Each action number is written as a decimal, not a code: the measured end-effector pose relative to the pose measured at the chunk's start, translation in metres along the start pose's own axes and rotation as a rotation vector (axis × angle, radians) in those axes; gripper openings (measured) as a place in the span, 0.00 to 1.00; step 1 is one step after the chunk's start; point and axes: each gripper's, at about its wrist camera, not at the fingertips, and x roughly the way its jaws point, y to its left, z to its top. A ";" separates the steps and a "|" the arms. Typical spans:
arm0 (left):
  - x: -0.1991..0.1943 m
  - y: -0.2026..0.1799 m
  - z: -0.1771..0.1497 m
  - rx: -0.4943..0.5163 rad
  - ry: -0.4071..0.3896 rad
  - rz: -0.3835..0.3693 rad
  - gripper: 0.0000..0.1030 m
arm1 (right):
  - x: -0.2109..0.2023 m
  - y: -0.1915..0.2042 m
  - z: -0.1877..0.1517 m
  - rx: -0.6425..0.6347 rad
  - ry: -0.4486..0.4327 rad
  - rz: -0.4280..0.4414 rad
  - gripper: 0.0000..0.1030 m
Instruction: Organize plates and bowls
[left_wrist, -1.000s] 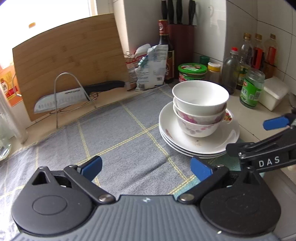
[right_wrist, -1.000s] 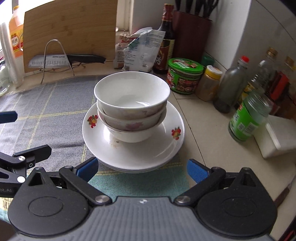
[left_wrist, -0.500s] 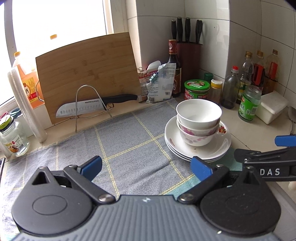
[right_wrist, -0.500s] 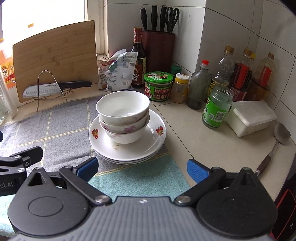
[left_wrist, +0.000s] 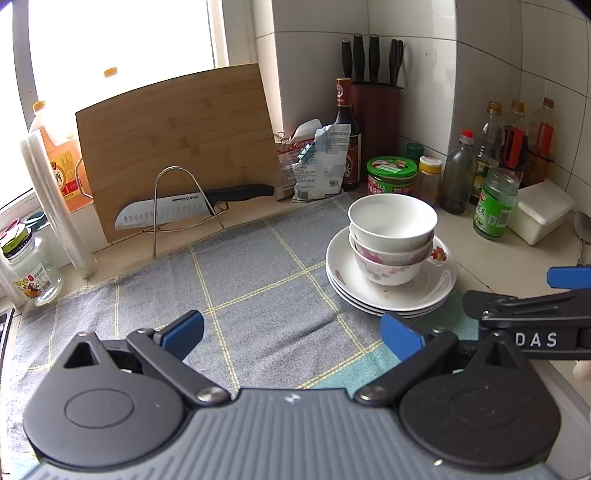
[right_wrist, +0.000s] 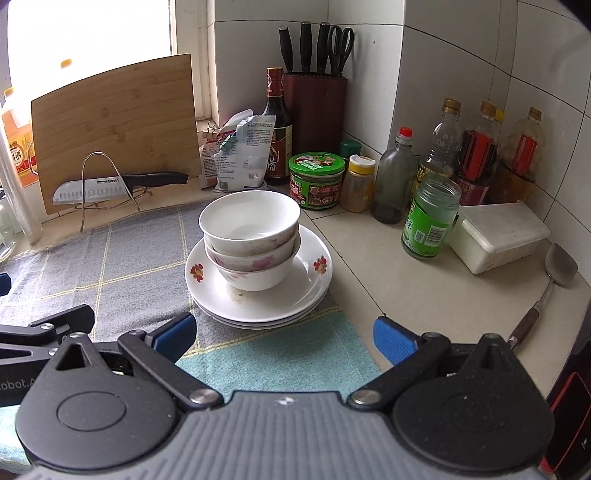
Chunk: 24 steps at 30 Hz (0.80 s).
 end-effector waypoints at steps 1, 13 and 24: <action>0.000 0.000 0.000 0.000 0.000 -0.001 0.99 | 0.000 0.000 0.000 0.003 0.001 0.001 1.00; 0.000 0.000 0.000 -0.002 0.000 -0.005 0.99 | 0.000 -0.002 0.000 0.000 -0.002 -0.011 1.00; 0.002 0.002 0.000 -0.013 0.003 -0.008 0.99 | -0.001 0.000 0.003 -0.008 -0.009 -0.017 1.00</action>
